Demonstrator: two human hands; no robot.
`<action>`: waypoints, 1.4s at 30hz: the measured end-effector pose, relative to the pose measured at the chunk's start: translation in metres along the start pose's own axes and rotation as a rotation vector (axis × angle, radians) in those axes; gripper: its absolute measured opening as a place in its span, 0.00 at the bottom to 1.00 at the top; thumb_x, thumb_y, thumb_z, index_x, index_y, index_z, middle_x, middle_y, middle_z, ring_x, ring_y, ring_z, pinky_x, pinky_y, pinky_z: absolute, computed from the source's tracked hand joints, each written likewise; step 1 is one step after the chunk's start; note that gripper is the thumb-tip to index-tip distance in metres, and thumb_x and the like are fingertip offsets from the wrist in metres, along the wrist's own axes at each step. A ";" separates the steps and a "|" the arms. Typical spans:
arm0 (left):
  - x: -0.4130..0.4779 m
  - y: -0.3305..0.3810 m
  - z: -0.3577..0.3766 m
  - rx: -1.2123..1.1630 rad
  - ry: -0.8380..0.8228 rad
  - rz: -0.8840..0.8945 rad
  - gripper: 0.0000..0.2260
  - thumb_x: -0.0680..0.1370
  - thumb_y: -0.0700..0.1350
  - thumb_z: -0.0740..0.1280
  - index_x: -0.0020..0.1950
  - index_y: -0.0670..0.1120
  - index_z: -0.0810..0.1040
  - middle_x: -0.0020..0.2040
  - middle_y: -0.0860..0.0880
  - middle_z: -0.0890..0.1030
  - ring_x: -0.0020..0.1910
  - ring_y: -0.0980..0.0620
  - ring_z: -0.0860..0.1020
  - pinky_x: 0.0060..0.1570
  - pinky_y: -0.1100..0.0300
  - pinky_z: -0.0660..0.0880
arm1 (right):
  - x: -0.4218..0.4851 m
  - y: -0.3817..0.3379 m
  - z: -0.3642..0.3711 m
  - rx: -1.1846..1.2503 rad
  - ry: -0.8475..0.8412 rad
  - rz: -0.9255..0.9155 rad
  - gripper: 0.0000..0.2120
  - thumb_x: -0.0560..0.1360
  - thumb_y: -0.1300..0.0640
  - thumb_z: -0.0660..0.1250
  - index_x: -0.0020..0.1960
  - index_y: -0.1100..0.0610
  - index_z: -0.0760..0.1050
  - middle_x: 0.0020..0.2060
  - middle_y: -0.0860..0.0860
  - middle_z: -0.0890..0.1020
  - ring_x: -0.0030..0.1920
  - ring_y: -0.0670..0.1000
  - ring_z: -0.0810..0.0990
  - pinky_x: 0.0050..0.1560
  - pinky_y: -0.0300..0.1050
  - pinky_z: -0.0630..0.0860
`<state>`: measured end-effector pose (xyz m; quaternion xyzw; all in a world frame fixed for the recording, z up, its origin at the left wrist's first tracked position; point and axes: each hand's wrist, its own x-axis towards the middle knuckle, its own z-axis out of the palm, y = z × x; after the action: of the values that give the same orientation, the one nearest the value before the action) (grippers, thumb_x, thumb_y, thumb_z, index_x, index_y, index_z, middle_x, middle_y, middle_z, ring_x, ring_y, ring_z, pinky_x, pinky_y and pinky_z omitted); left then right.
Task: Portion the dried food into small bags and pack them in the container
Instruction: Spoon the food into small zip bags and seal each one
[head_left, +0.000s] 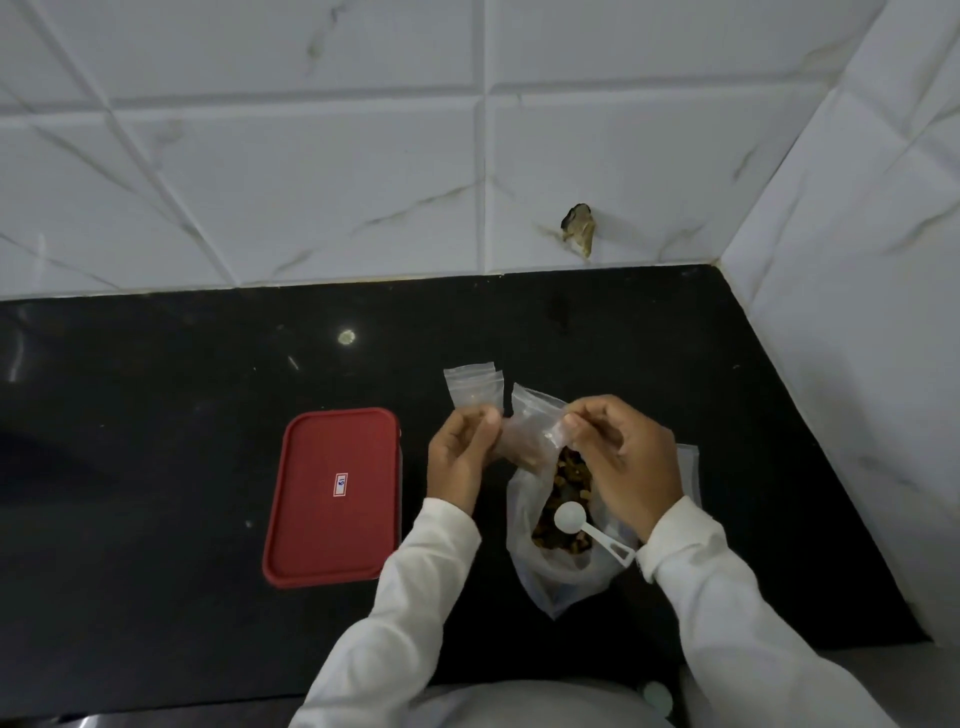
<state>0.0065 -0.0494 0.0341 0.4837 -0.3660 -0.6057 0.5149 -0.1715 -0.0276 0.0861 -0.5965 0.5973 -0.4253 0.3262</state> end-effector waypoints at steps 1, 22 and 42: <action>0.002 0.006 0.000 0.081 -0.067 0.049 0.08 0.78 0.46 0.69 0.54 0.43 0.81 0.54 0.45 0.83 0.57 0.45 0.81 0.58 0.49 0.79 | 0.002 -0.002 -0.002 0.012 -0.029 -0.011 0.04 0.77 0.60 0.68 0.50 0.55 0.80 0.42 0.45 0.83 0.46 0.43 0.83 0.48 0.36 0.79; -0.005 0.022 0.026 0.204 -0.097 0.022 0.04 0.76 0.42 0.71 0.48 0.42 0.82 0.43 0.48 0.84 0.44 0.55 0.83 0.42 0.65 0.78 | -0.001 -0.005 0.013 0.204 0.001 0.256 0.04 0.76 0.51 0.68 0.48 0.49 0.81 0.42 0.47 0.84 0.46 0.46 0.83 0.51 0.52 0.82; -0.008 0.017 0.026 -0.024 0.041 -0.276 0.05 0.76 0.45 0.72 0.49 0.45 0.85 0.49 0.46 0.86 0.52 0.47 0.84 0.60 0.42 0.78 | -0.006 0.002 0.028 0.394 0.158 0.477 0.05 0.76 0.50 0.69 0.46 0.51 0.81 0.41 0.48 0.85 0.45 0.48 0.84 0.51 0.53 0.82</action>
<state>-0.0142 -0.0463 0.0587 0.5355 -0.2781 -0.6650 0.4401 -0.1471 -0.0251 0.0719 -0.3304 0.6500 -0.4892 0.4786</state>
